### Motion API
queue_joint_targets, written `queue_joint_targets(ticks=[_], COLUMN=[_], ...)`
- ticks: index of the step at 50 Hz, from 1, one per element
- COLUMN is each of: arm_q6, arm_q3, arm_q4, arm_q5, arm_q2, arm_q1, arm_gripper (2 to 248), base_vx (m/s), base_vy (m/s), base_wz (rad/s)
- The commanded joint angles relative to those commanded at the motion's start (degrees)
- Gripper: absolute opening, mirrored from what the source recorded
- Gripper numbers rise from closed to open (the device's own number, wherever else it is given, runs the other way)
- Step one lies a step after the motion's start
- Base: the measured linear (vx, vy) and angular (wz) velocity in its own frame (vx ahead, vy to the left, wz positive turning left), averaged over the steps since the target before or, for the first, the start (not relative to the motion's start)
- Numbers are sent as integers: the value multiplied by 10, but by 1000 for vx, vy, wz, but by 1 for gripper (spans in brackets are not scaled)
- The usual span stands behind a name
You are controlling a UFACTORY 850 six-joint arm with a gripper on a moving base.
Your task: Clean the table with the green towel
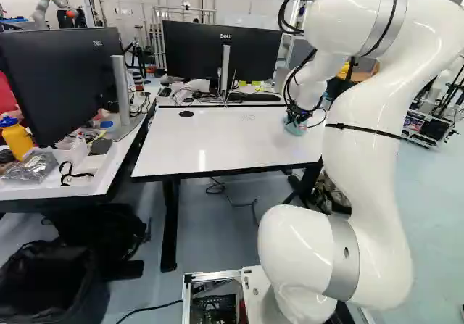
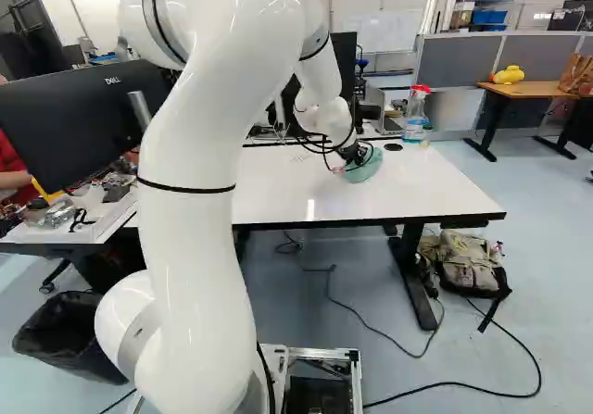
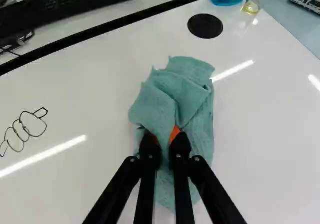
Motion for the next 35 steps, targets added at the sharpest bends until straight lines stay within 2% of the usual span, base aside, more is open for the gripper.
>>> queue_joint_targets(ticks=[18, 35], arm_q6=[0, 0], arm_q3=[7, 45], arm_q4=[0, 0], arm_q5=[0, 0], arm_q2=[25, 67], arm_q1=[0, -17], arm_gripper=[39, 39], base_vx=[0, 0], base_vy=[0, 0], base_wz=[0, 0])
